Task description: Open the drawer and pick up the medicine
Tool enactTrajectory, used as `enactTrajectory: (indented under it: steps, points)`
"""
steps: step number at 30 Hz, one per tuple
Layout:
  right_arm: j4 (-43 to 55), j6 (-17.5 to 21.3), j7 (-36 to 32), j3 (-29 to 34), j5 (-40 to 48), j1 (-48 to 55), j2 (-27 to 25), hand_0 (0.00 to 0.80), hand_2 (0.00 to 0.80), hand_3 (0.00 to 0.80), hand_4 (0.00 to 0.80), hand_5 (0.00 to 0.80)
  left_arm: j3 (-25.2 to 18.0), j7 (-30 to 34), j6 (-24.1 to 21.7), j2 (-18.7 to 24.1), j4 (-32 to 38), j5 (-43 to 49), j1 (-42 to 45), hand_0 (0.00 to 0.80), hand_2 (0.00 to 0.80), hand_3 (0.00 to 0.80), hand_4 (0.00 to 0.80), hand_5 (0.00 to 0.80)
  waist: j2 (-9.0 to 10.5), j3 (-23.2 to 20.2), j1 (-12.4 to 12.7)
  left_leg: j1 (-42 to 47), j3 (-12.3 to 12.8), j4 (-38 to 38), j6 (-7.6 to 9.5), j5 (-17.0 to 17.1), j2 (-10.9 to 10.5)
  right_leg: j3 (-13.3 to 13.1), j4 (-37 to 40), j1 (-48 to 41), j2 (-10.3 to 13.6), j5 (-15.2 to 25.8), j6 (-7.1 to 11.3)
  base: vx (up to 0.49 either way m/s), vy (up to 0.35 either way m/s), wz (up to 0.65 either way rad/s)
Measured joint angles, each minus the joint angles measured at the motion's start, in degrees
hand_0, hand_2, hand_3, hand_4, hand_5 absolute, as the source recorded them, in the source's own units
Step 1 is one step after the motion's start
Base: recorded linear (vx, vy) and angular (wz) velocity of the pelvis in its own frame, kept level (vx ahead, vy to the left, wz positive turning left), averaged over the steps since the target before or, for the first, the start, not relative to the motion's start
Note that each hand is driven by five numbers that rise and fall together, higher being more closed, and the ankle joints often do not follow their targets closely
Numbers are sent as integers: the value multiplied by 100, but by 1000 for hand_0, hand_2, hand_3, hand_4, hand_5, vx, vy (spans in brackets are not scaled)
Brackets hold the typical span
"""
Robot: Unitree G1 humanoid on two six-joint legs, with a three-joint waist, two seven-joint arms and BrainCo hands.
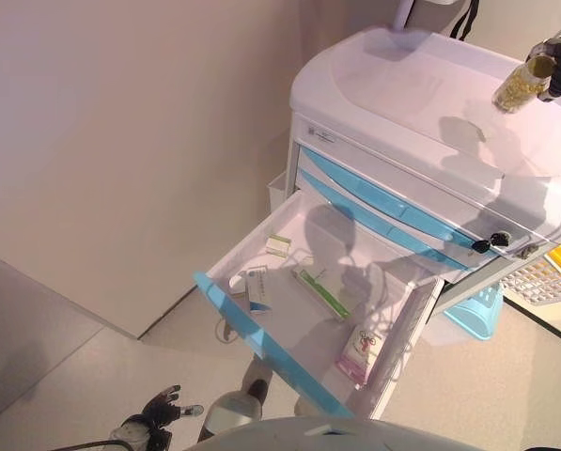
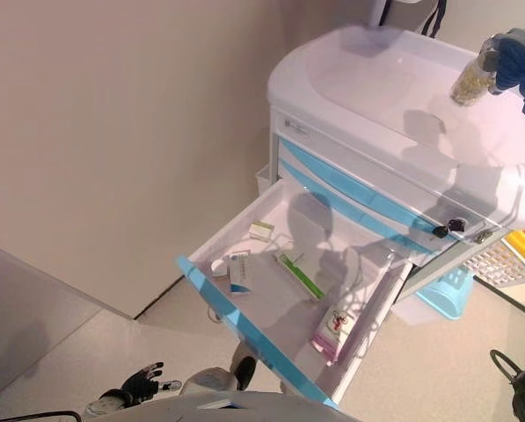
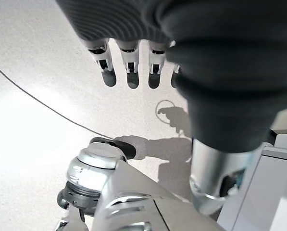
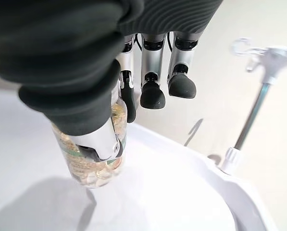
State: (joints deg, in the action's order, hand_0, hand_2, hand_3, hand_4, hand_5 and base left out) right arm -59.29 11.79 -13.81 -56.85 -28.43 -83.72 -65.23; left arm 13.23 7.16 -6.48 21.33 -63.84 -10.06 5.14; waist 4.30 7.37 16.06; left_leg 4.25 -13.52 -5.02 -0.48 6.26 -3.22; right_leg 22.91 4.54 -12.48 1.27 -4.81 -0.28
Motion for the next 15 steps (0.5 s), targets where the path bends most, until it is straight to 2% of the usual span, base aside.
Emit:
enactTrajectory:
  steps: [7,15]
  points:
    - [165,60,-778,-22,-1,-2,15,800,800,800,800,800,-3,9,-2,11,5,4,50,0,0,0,0,0,138,-1,73,0,-1,0,0,0,-3,-3,0,0,1,0,1,12,3,0]
    - [204,90,-1052,126,-111,201,39,800,800,800,800,800,-3,5,0,60,17,61,57,0,0,0,0,0,218,23,142,-2,-37,0,0,1,-10,-3,2,-9,0,0,1,1,2,1]
